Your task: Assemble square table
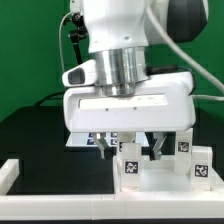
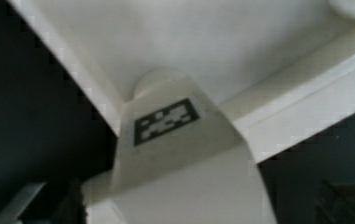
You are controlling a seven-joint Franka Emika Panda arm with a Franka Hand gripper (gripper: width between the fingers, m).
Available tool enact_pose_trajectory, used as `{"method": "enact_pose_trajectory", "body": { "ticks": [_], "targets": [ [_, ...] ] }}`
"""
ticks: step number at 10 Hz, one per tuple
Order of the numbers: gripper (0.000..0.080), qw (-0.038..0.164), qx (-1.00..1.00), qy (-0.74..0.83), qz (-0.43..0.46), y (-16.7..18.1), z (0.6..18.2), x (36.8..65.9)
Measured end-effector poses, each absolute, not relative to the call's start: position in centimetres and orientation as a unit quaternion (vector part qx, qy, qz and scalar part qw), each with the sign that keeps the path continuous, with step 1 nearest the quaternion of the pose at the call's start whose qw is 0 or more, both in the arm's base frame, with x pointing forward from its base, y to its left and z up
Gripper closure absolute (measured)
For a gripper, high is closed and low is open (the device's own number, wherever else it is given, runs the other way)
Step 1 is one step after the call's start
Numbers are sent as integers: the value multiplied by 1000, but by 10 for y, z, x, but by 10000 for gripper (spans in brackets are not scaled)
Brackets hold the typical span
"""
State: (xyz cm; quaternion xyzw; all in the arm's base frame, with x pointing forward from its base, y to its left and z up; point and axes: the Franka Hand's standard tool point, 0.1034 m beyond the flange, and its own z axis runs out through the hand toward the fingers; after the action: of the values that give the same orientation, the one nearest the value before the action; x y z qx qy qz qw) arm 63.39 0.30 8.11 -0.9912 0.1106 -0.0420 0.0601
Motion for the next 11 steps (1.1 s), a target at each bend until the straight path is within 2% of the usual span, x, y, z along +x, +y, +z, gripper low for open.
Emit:
{"method": "enact_pose_trajectory", "body": {
  "ticks": [1,2,3,4,5,7,10,11],
  "targets": [
    [151,60,-993,95,-42,2,80,633],
    [236,61,-990,124,-40,3,79,632],
    [373,60,-990,123,-40,2,79,632],
    [373,61,-987,142,-38,2,78,632],
    [508,62,-979,192,-35,0,78,632],
    [508,63,-959,275,-30,-2,77,632],
    [508,55,-832,552,-2,-3,77,628],
    [508,60,-781,621,16,-4,79,628]
  ]
}}
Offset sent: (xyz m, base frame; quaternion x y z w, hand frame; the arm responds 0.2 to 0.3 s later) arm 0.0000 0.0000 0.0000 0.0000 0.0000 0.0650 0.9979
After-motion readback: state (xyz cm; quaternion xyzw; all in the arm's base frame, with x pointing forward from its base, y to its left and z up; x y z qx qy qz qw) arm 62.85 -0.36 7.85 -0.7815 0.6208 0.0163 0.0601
